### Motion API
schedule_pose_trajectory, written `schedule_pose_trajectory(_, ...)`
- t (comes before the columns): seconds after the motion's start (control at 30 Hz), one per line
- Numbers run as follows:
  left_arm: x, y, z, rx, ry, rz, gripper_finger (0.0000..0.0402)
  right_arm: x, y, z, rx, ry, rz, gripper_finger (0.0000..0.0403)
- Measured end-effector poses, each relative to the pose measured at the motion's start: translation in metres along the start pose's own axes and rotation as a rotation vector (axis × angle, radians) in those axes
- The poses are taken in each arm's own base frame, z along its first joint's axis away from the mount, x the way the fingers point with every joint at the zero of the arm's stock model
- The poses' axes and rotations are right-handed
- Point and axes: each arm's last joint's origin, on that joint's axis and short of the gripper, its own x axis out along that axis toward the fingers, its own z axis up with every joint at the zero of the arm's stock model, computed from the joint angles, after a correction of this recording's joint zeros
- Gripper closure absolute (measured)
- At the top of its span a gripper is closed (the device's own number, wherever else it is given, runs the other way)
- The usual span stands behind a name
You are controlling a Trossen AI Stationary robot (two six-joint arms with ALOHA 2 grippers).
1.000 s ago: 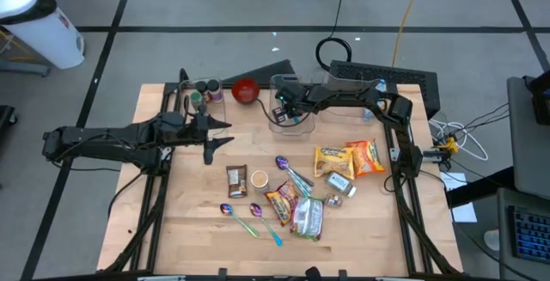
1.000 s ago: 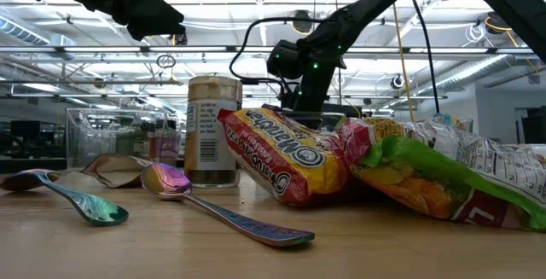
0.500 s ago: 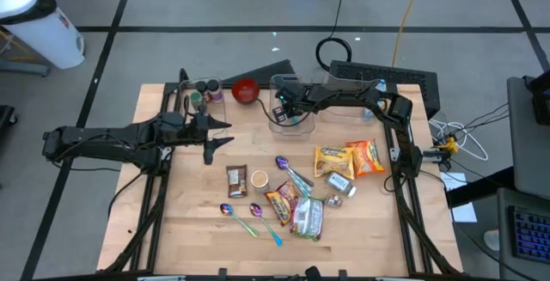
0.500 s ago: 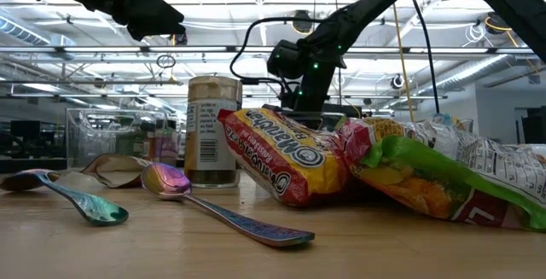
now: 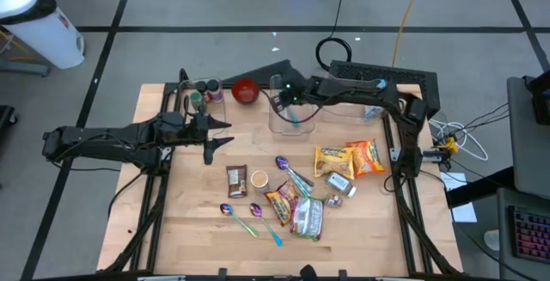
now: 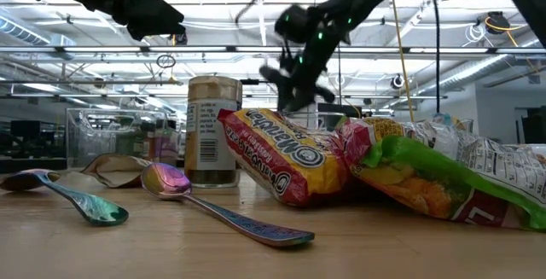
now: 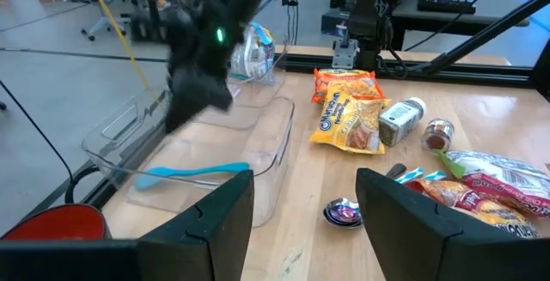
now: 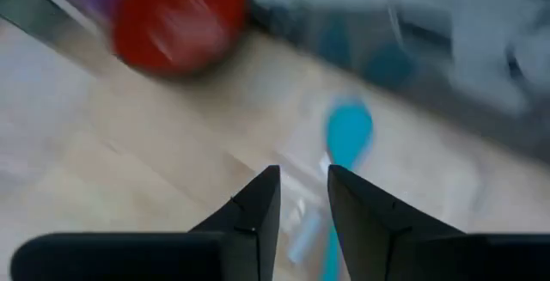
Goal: Pick & Place Food Item
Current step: Put the yellow and green noodle pack into the right transparent bin
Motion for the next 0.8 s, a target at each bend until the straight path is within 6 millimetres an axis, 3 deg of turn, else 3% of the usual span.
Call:
schedule_pose_trajectory(0.17,0.0,0.0,0.0,0.033,-0.003,0.001,0.0188,-0.035,0.018,0.018,-0.108,-0.163,0.108,0.0308)
schedule_pose_trajectory(0.3,0.0,0.0,0.0,0.057,0.0,0.001,0.0188,-0.055,0.031,0.018,-0.275,-0.219,0.145,0.0307)
schedule_pose_trajectory(0.53,0.005,-0.001,-0.019,0.095,-0.002,0.001,0.0188,-0.063,0.058,-0.001,-0.465,-0.208,0.196,0.0307)
schedule_pose_trajectory(0.8,0.01,0.002,-0.04,0.106,-0.134,0.086,0.0188,-0.055,0.083,-0.014,-0.573,-0.274,0.252,0.0307)
